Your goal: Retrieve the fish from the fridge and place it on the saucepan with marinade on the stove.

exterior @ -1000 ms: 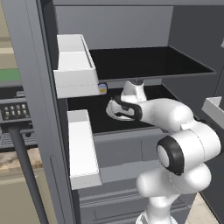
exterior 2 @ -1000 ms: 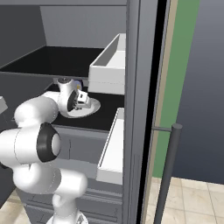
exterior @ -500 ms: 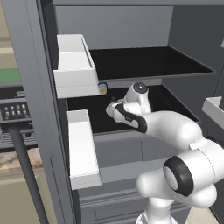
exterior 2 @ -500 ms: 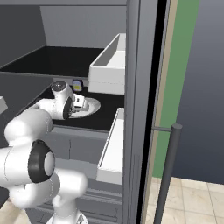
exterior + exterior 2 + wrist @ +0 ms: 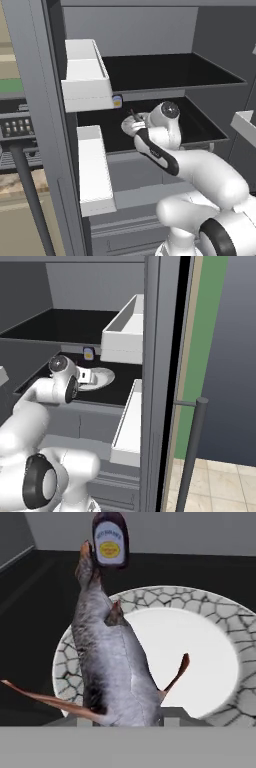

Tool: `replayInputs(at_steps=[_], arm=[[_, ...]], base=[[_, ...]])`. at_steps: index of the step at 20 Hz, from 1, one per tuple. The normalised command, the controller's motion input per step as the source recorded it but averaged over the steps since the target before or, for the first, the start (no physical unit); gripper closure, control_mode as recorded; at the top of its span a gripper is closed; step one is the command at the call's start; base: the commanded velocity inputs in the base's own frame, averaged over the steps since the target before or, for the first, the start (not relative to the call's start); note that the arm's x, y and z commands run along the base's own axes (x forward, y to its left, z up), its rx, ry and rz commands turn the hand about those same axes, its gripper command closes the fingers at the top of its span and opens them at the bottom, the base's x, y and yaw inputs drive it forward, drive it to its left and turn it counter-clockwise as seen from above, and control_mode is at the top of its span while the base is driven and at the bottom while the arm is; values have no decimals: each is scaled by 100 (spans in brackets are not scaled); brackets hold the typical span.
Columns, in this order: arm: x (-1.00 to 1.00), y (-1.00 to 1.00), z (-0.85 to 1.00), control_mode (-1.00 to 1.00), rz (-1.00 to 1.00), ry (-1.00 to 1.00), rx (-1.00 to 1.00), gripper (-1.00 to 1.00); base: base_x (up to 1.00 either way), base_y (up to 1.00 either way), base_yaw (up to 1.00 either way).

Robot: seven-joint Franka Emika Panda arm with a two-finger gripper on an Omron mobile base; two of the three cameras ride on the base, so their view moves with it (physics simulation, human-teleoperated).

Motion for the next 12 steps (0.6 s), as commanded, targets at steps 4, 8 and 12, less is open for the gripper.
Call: replayInputs(at_steps=[4,8,12], arm=[[-56,0,16,-100,9,6,0,100],[-56,0,22,-100,11,16,0,100],[-70,0,40,-100,5,12,-1,100]], base=[[0,0,0],[0,0,0],[0,0,0]])
